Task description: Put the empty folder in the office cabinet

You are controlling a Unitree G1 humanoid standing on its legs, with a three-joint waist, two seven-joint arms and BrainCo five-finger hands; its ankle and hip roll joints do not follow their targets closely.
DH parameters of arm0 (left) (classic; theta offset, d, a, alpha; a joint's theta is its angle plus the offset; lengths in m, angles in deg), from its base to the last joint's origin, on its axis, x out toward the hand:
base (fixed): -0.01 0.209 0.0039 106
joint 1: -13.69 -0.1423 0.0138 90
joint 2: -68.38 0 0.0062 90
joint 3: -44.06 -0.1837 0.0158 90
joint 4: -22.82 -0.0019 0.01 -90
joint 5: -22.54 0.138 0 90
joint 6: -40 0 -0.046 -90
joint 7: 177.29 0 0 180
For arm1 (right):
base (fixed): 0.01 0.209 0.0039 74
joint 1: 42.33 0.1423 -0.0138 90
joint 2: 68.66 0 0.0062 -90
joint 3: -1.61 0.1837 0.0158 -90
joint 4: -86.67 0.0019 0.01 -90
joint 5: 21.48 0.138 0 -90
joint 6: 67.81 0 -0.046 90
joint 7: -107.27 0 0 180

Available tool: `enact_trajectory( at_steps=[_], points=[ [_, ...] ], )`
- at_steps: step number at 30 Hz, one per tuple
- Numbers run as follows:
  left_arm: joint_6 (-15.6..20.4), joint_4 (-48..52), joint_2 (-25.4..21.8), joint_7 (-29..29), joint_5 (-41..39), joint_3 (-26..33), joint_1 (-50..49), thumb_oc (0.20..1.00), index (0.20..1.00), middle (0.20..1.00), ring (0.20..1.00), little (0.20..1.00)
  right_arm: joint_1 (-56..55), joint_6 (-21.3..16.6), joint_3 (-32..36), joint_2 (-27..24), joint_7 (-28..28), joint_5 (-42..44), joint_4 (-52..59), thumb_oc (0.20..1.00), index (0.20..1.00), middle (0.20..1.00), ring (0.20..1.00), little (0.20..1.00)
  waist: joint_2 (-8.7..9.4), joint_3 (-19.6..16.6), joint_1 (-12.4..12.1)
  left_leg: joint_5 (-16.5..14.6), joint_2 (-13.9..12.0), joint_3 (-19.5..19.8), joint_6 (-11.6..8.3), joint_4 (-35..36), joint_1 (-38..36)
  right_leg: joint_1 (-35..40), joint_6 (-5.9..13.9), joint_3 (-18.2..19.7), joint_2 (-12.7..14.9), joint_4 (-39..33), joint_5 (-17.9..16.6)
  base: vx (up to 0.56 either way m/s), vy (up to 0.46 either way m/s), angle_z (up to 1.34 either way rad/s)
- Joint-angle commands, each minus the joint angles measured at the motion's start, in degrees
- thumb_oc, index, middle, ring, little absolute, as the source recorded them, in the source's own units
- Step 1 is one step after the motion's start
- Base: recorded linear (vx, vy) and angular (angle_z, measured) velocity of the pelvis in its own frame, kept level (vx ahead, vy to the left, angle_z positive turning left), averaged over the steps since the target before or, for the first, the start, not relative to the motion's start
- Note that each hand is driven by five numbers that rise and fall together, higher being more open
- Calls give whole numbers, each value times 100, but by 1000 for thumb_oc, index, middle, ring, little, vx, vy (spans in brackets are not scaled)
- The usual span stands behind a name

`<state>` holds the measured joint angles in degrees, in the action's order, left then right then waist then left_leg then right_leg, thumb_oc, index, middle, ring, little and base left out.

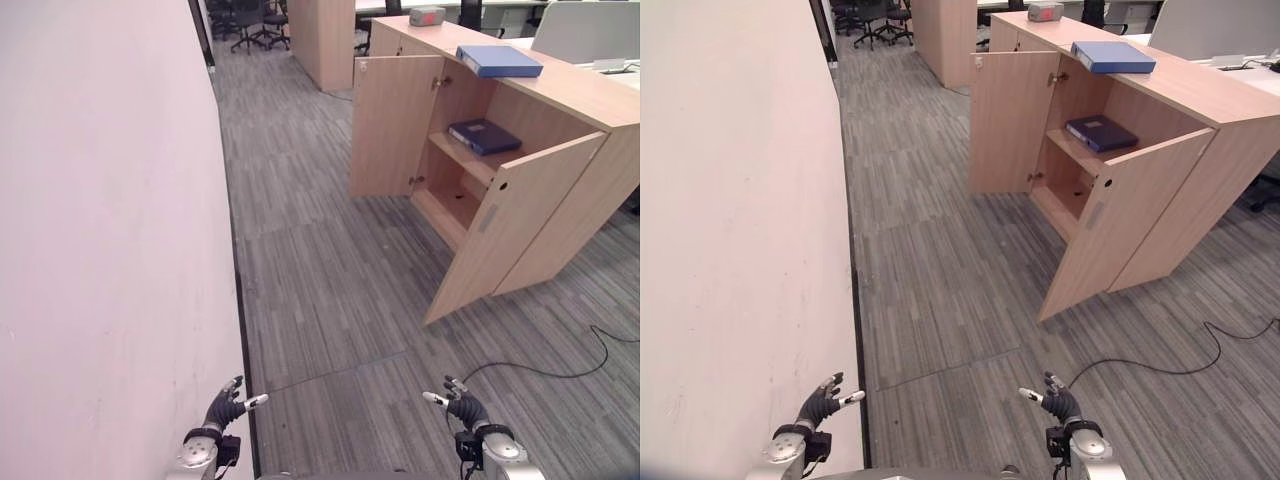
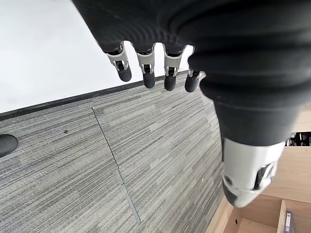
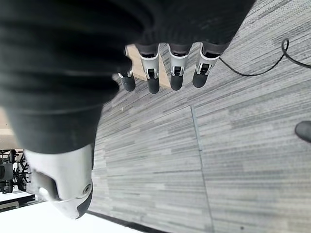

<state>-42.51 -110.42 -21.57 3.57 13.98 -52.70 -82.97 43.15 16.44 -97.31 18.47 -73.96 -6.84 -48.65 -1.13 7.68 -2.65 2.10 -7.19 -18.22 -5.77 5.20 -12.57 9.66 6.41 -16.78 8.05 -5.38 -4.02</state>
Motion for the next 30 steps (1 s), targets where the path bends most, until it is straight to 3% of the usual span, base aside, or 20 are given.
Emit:
enact_trajectory(
  at_steps=[1, 18, 30],
  points=[
    [214, 112, -147, 36, -87, -181, 382, 1000, 1000, 1000, 1000, 1000, 353, -152, -77, 104, -36, 101, -112, 1000, 1000, 1000, 1000, 1000, 131, 128, -43, -155, -62, 317, -107, -20, 182, 168, 497, -237, 495, 38, 274, 0, 0, 0],
    [159, 1, -119, 61, -92, -268, 428, 1000, 1000, 1000, 1000, 1000, 323, -64, -33, 97, -65, 183, -395, 1000, 1000, 1000, 1000, 1000, 79, 131, 44, -176, -61, 420, -125, -20, 185, 159, 459, -143, 436, 38, 354, 4, -7, 1],
    [133, -66, -153, 100, -206, -260, 462, 1000, 1000, 1000, 1000, 1000, 267, -23, 9, -19, -117, 195, -423, 1000, 1000, 1000, 1000, 1000, -30, 154, 143, -128, -200, 510, -199, -22, 146, 178, 318, 50, 229, 38, 540, 19, -54, 4]
  ],
)
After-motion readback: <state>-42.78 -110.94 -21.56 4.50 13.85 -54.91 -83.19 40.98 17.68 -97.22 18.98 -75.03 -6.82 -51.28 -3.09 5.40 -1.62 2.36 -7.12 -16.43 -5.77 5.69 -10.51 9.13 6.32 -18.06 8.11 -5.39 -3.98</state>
